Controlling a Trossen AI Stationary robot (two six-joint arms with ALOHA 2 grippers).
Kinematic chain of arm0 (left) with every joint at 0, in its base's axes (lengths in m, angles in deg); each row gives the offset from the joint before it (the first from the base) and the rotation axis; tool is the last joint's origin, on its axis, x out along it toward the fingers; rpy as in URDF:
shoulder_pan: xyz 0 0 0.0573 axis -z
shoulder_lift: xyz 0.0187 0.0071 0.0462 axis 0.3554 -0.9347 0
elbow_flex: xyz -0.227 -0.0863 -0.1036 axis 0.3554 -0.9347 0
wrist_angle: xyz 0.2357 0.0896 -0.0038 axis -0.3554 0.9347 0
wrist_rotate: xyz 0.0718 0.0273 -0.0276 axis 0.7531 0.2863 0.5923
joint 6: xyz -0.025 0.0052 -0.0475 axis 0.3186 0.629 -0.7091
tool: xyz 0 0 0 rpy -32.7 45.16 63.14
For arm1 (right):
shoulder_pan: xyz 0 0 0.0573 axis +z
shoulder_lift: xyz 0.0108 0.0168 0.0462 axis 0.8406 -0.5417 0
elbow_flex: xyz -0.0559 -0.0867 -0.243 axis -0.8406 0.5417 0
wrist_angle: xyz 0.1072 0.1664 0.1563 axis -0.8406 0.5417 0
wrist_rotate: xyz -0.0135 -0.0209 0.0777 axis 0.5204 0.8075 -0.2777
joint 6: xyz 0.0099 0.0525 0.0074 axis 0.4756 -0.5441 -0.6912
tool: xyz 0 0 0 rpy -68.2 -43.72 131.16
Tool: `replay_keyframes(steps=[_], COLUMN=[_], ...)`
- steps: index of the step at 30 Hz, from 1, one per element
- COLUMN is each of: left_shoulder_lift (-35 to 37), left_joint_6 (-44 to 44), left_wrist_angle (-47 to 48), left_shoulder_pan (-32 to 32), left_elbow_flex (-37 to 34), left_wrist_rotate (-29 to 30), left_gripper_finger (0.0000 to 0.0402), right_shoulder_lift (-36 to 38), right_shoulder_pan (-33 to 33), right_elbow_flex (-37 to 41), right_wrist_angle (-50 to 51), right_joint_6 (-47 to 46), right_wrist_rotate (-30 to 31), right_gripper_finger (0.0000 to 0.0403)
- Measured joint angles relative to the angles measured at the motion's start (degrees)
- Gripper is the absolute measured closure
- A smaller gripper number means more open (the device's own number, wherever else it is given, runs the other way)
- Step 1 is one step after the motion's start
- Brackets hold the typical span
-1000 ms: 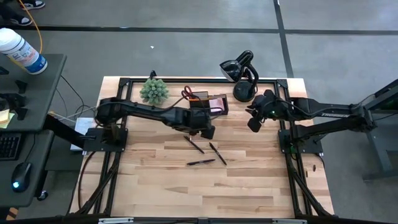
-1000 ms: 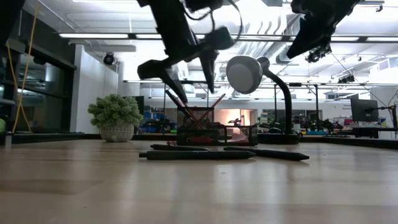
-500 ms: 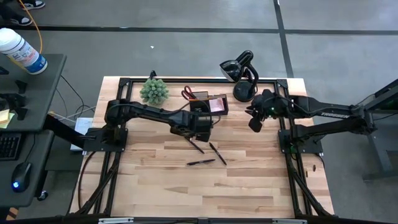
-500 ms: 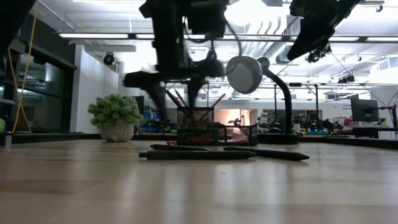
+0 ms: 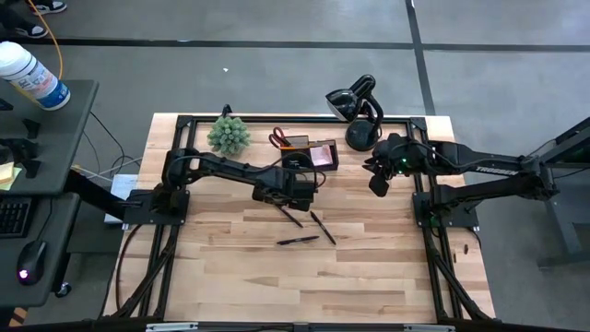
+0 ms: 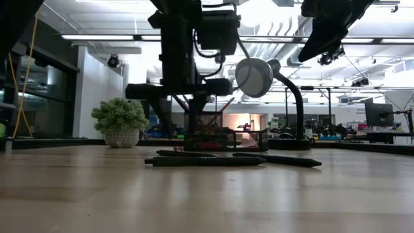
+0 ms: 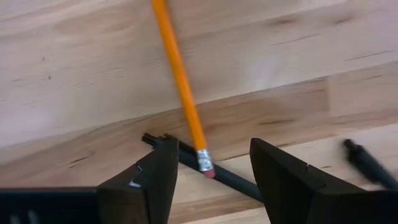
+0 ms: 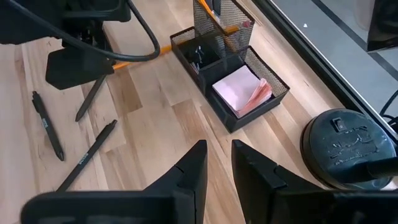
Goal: Pick and place office supplies into organizer
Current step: Put the orange pencil into the black desk organizer
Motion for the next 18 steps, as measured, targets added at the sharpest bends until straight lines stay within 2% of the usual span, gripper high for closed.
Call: replay_keyframes(steps=[8, 18], left_shoulder_lift=[-1.21, -2.35], left_joint_6=[-1.03, -0.51], left_wrist_angle=[-0.2, -3.62], left_shoulder_pan=[-0.01, -1.97], left_elbow_flex=[0.07, 0.08], left_wrist_rotate=[0.45, 0.48], left_gripper_finger=[0.0201, 0.0213], right_shoulder_lift=[0.0, 0.0], right_shoulder_pan=[0.0, 0.0], right_elbow_flex=[0.0, 0.0], right_wrist_angle=[-0.03, -0.02], right_joint_6=[0.0, 0.0], right_wrist_rotate=[-0.02, -0.02], right_gripper_finger=[0.0336, 0.0336])
